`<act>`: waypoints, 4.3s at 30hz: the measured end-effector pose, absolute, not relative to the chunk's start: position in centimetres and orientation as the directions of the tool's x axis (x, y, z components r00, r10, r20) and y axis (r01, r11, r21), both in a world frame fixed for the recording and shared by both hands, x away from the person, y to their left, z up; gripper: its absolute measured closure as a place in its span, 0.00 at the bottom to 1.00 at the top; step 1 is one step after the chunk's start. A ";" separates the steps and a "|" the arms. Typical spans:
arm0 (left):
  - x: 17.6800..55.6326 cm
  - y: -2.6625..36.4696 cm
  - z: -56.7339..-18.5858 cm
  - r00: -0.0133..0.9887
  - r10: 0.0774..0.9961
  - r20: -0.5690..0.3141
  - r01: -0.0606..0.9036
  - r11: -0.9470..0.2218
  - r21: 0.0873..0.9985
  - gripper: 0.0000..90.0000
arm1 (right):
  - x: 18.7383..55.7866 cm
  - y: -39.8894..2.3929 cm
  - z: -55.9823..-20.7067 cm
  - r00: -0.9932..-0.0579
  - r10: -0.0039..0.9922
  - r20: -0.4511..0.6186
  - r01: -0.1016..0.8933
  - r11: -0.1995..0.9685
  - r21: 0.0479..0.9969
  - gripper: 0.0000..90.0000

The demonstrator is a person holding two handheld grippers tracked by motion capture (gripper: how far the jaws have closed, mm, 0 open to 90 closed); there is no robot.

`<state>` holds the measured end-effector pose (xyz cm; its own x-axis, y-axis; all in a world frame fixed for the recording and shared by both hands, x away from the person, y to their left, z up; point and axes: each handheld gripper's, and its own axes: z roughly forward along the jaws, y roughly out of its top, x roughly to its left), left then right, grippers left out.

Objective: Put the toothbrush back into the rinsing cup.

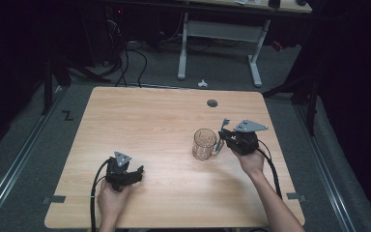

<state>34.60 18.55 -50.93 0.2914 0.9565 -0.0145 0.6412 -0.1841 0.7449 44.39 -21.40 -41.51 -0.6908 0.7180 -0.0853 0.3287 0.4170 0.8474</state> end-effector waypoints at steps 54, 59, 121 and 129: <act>34.6 18.5 -50.9 0.292 0.956 -0.014 0.641 -0.185 0.745 0.28 | 43.5 -23.0 -41.4 -0.663 0.747 -0.054 0.348 0.371 0.861 0.63; 34.6 18.5 -50.9 0.292 0.956 -0.014 0.641 -0.185 0.745 0.28 | 43.4 -23.5 -41.2 -0.651 0.758 -0.052 0.346 0.357 0.868 0.63; 34.6 18.5 -50.9 0.289 0.957 -0.014 0.641 -0.183 0.745 0.28 | 41.3 -29.5 -42.7 -0.596 0.800 0.068 0.415 0.235 0.879 0.65; 34.6 18.5 -50.9 0.289 0.957 -0.013 0.642 -0.183 0.745 0.28 | 41.2 -29.6 -43.2 -0.596 0.799 0.072 0.421 0.235 0.876 0.65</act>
